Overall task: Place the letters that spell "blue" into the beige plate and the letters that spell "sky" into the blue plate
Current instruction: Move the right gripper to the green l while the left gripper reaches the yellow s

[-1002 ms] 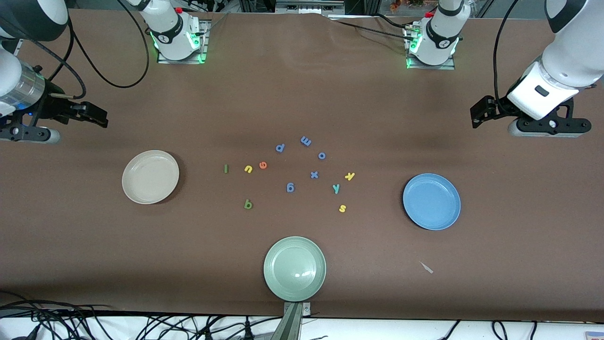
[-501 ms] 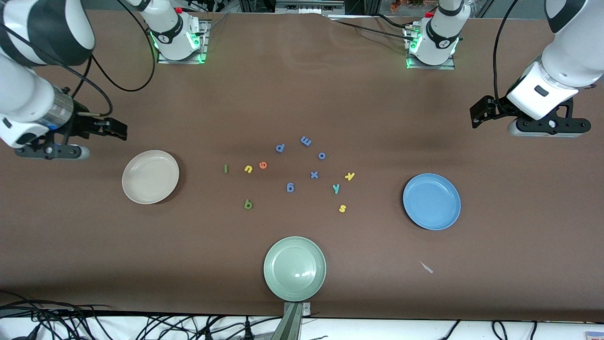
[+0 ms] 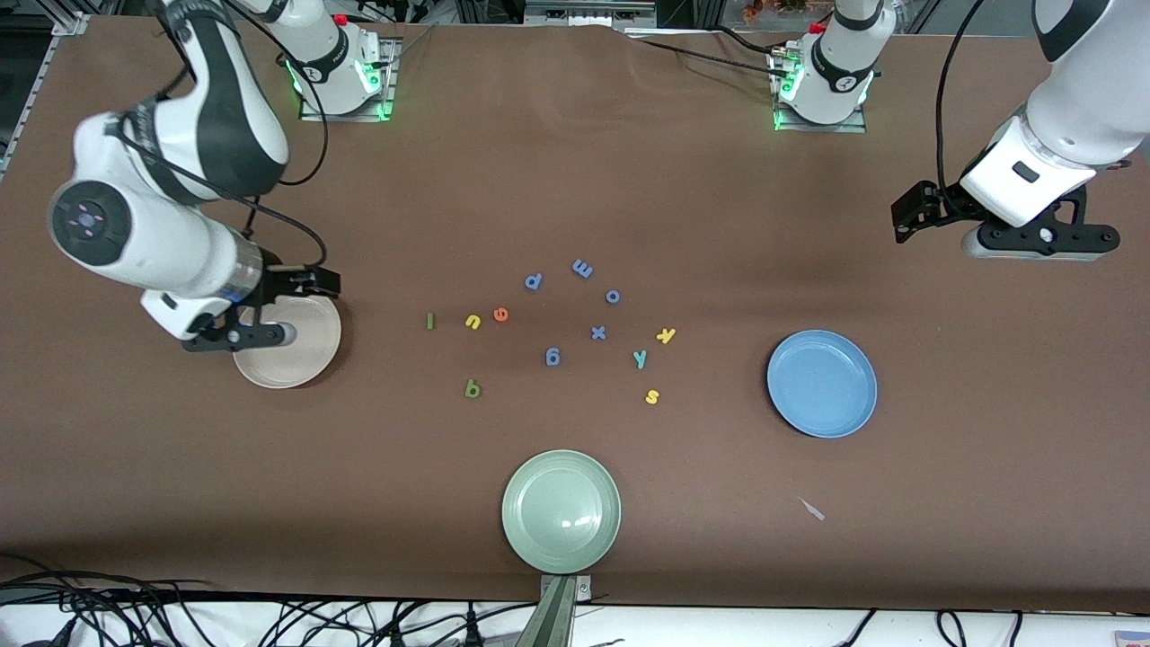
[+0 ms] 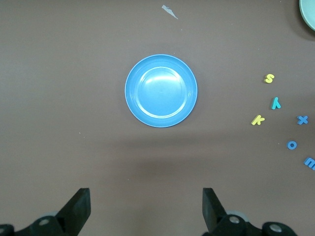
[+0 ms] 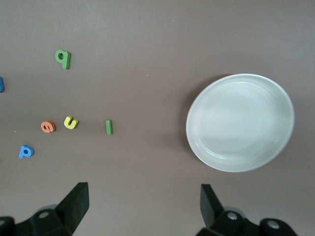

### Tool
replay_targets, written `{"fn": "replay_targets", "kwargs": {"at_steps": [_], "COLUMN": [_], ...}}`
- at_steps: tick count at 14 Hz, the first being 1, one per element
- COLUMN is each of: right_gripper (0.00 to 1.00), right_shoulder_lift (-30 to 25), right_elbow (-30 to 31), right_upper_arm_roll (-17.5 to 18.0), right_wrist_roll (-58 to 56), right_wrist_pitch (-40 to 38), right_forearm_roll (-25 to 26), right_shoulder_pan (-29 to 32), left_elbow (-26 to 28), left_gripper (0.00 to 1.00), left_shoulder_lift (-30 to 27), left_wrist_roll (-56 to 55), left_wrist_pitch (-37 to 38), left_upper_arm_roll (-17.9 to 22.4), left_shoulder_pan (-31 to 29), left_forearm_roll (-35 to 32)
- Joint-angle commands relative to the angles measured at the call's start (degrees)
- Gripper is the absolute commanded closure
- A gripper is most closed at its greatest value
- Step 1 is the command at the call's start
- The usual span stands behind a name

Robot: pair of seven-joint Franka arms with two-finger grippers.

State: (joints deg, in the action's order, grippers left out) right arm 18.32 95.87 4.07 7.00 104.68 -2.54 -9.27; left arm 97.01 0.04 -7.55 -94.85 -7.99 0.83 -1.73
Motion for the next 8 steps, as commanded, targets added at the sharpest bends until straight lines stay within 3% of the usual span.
{"fn": "replay_targets", "kwargs": {"at_steps": [1,3,8], "right_gripper": [0.0,0.0,0.0], "right_shoulder_lift": [0.58,0.57,0.05], "right_elbow": [3.17,5.46,16.17], "right_upper_arm_roll": [-0.29,-0.29,-0.21], "right_wrist_roll": [0.38,1.16,6.44], "right_wrist_pitch": [5.16,8.77,21.95], "right_forearm_roll": [-0.8,-0.8,-0.54], "right_shoulder_pan": [-0.48,-0.66,-2.86], "left_elbow": [-1.48,-2.09,-11.56], "left_gripper": [0.0,0.0,0.0], "left_shoulder_lift": [4.34,7.42,21.73], "left_wrist_roll": [0.87,0.69,-0.89], "left_wrist_pitch": [0.98,0.55,0.46], "left_upper_arm_roll": [-0.01,-0.18,-1.24], "left_shoulder_pan": [0.49,0.93,7.51], "left_forearm_roll": [-0.46,-0.37,-0.29]}}
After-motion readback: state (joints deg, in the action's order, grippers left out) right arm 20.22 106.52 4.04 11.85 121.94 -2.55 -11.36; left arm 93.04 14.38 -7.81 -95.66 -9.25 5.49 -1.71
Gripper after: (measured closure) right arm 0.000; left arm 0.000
